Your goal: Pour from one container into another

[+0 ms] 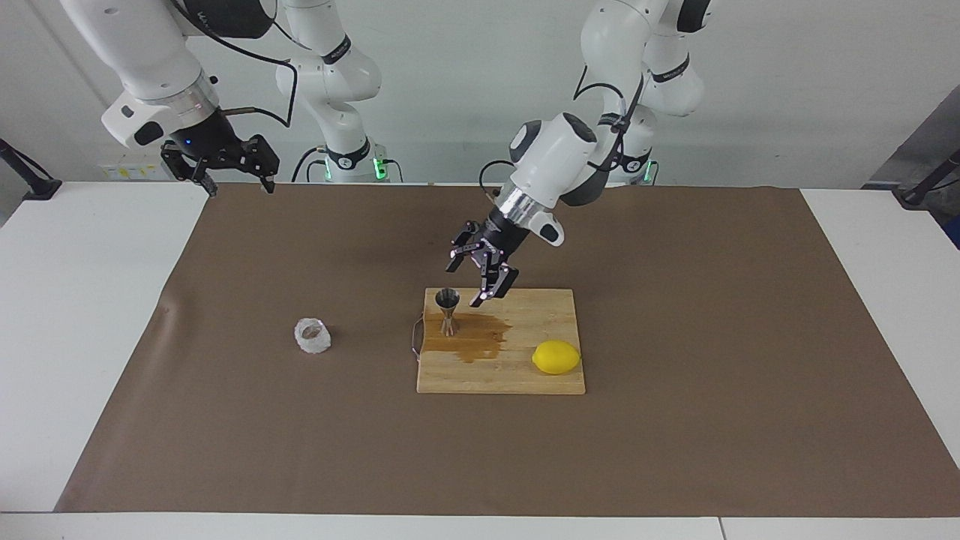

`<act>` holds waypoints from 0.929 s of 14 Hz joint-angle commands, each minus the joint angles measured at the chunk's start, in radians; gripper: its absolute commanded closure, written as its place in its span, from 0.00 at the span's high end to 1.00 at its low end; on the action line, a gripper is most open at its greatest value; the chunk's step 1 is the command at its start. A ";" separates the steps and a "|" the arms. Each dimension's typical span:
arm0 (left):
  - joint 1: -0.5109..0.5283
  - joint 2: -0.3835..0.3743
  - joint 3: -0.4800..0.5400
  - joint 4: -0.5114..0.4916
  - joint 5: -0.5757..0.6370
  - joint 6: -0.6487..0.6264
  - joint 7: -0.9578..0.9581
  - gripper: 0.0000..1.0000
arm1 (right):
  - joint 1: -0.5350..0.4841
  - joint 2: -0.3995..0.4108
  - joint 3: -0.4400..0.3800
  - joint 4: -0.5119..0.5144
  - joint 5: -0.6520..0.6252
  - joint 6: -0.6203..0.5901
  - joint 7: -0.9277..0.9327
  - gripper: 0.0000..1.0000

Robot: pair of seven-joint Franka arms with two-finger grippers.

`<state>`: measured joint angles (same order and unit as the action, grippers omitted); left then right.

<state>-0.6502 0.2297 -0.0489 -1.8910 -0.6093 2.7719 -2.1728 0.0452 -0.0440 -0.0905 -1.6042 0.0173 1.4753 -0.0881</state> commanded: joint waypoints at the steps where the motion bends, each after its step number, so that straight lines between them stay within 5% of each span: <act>1: 0.066 -0.044 -0.002 0.021 0.110 -0.119 0.001 1.00 | -0.002 0.000 -0.002 0.001 -0.004 -0.001 0.007 1.00; 6: 0.124 -0.053 -0.002 0.055 0.302 -0.172 0.088 1.00 | -0.002 0.000 -0.002 0.001 -0.004 -0.001 0.005 1.00; 13: 0.283 -0.136 0.001 0.050 0.333 -0.360 0.611 1.00 | -0.002 0.000 -0.002 0.001 -0.004 -0.003 0.007 1.00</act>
<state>-0.4134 0.1344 -0.0410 -1.8359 -0.2976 2.4837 -1.6639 0.0452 -0.0440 -0.0905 -1.6042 0.0173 1.4753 -0.0881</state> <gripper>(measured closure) 0.000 0.000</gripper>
